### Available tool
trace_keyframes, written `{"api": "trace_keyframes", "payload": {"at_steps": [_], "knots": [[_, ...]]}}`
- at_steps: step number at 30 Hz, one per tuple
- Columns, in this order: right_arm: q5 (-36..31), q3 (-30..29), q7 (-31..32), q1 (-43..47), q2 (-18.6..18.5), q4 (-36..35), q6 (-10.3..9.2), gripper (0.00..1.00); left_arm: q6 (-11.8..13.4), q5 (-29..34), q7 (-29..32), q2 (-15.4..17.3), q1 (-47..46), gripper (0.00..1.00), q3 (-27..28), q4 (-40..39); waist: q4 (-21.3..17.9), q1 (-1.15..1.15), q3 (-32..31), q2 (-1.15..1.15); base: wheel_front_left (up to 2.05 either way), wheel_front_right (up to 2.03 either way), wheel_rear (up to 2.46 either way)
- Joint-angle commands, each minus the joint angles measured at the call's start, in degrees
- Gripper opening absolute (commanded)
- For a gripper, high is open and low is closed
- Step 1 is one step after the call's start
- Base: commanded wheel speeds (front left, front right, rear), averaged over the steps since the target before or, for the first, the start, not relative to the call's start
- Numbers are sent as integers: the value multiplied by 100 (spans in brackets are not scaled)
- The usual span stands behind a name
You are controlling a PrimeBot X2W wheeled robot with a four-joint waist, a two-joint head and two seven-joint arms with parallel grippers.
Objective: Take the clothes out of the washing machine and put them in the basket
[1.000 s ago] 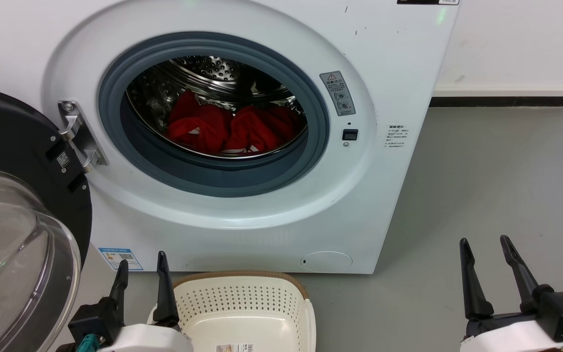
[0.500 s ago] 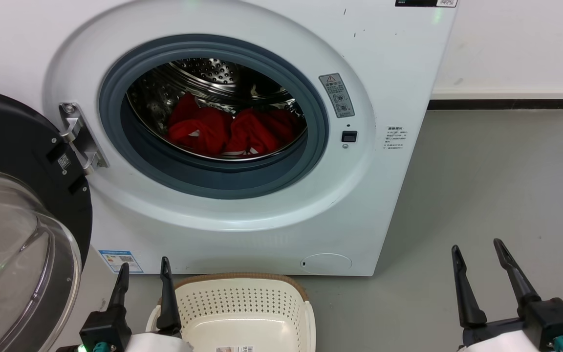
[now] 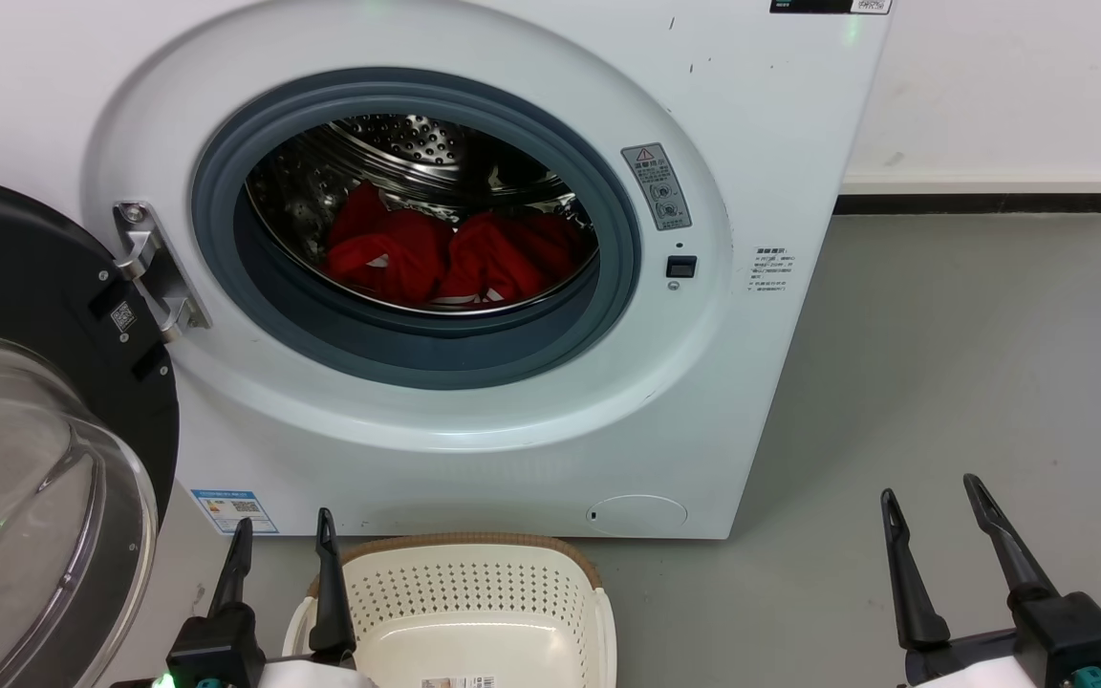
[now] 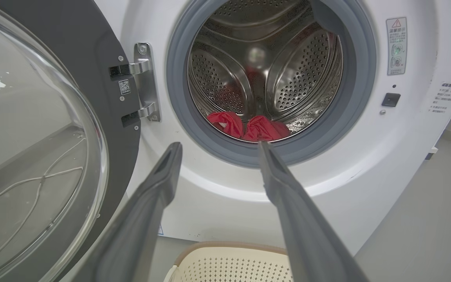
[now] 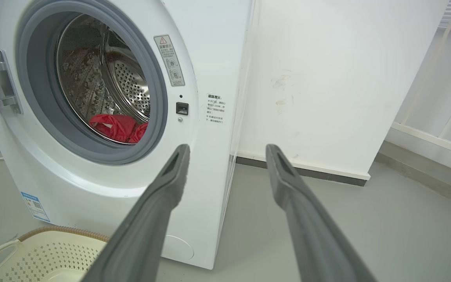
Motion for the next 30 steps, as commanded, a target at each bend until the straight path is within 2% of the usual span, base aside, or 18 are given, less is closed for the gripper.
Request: {"api": "trace_keyframes", "payload": {"at_steps": [1, 16, 23, 30], "knots": [[41, -5, -14, 56, -23, 19, -2, 100, -7, 19, -16, 11, 37, 100, 4, 18, 2, -1, 2, 0, 0, 0, 0], [114, -16, -14, 9, -23, 37, -2, 100, -72, 69, -16, 10, -42, 100, 22, 100, -15, -1, 24, 0, 0, 0, 0], [168, 24, -14, -129, -22, 0, -3, 100, -297, 300, -16, 11, -579, 100, 17, 509, -97, -1, 192, 0, 0, 0, 0], [213, 70, -14, -418, -21, -95, -3, 100, -622, 402, -15, 166, -1830, 100, 95, 1280, -292, -1, 724, 0, 0, 0, 0]]}}
